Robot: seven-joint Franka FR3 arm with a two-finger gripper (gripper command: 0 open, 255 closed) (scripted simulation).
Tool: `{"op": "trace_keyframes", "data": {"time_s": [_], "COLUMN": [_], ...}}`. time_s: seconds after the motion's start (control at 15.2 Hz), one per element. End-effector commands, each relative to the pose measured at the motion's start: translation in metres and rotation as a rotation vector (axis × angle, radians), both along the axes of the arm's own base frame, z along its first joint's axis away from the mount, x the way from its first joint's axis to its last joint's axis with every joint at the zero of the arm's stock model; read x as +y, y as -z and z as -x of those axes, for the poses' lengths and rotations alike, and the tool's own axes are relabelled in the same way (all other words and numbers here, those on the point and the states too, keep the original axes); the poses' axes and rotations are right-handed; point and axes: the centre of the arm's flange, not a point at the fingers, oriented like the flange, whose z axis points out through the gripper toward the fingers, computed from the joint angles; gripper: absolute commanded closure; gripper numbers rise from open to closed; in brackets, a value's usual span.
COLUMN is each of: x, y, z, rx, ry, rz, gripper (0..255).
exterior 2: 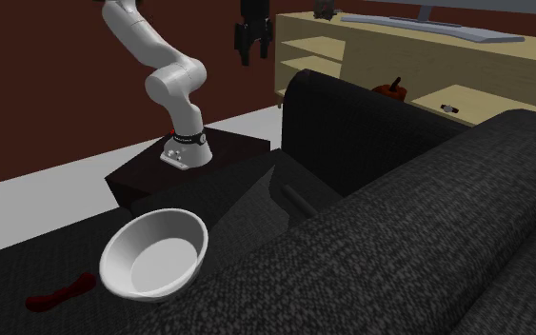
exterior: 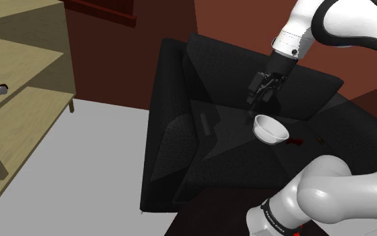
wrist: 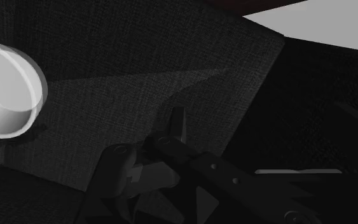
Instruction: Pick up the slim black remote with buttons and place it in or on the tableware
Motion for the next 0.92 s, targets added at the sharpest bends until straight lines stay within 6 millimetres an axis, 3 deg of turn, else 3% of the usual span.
{"op": "trace_keyframes", "data": {"time_s": [0.0, 0.86], "x": [0.0, -0.064], "y": [0.0, 0.125], "z": [0.0, -0.113], "rx": [0.0, 0.063], "ry": [0.0, 0.177], "rz": [0.0, -0.036], "gripper": [0, 0]}}
